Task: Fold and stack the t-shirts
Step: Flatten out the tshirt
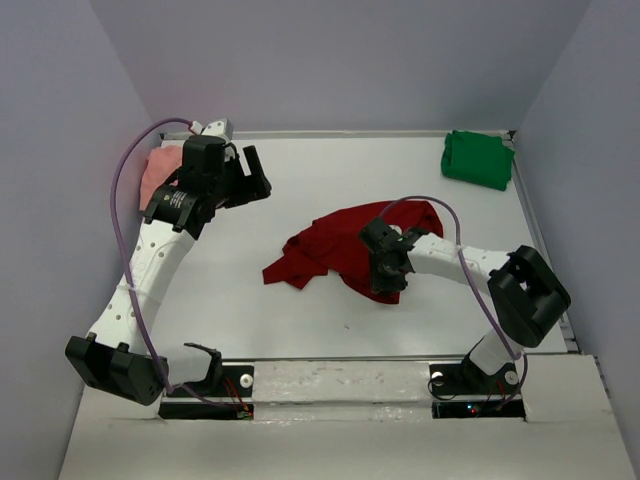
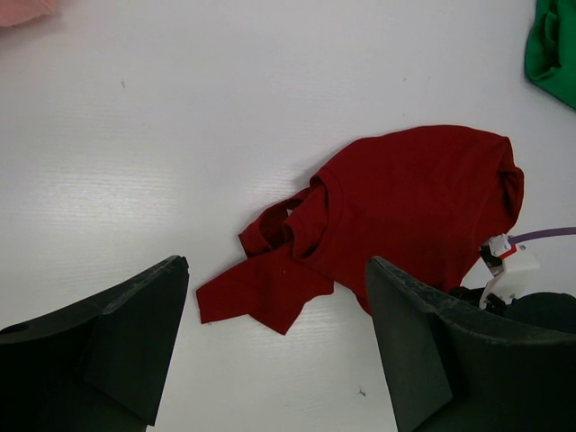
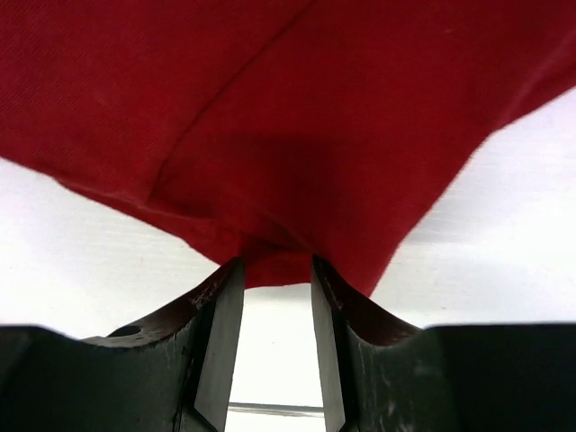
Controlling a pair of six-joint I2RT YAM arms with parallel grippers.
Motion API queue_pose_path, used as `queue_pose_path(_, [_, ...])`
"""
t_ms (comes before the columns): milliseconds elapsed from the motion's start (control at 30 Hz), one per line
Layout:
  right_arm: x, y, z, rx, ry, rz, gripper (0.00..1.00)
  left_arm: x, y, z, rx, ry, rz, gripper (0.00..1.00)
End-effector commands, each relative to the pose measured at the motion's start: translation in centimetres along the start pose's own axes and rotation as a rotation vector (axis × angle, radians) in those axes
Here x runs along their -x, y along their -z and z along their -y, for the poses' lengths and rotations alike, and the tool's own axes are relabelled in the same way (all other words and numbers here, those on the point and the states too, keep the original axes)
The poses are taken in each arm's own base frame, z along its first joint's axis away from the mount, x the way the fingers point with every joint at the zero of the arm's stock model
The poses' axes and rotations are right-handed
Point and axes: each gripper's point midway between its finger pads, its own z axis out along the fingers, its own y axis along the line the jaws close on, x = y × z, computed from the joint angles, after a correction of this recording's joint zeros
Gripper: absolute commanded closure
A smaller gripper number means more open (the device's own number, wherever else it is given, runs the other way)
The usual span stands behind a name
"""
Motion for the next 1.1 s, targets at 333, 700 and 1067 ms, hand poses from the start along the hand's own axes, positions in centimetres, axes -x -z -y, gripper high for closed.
queue_pose_path(333, [0.9,0.8,-0.9,0.024,-0.015,0.036,0.59,0.3,0.6,0.3,-0.033,-0.02,0.023,0.11])
queue_pose_path(700, [0.1,1.4,-2.1,0.06,0.025,0.014,0.58,0.0,0.3,0.5,-0.046,-0.017,0.012,0.11])
queue_pose_path(1067, [-0.1,0.5,-1.8,0.029,0.016,0.006,0.62,0.4,1.0,0.7,-0.053,-0.017,0.024,0.11])
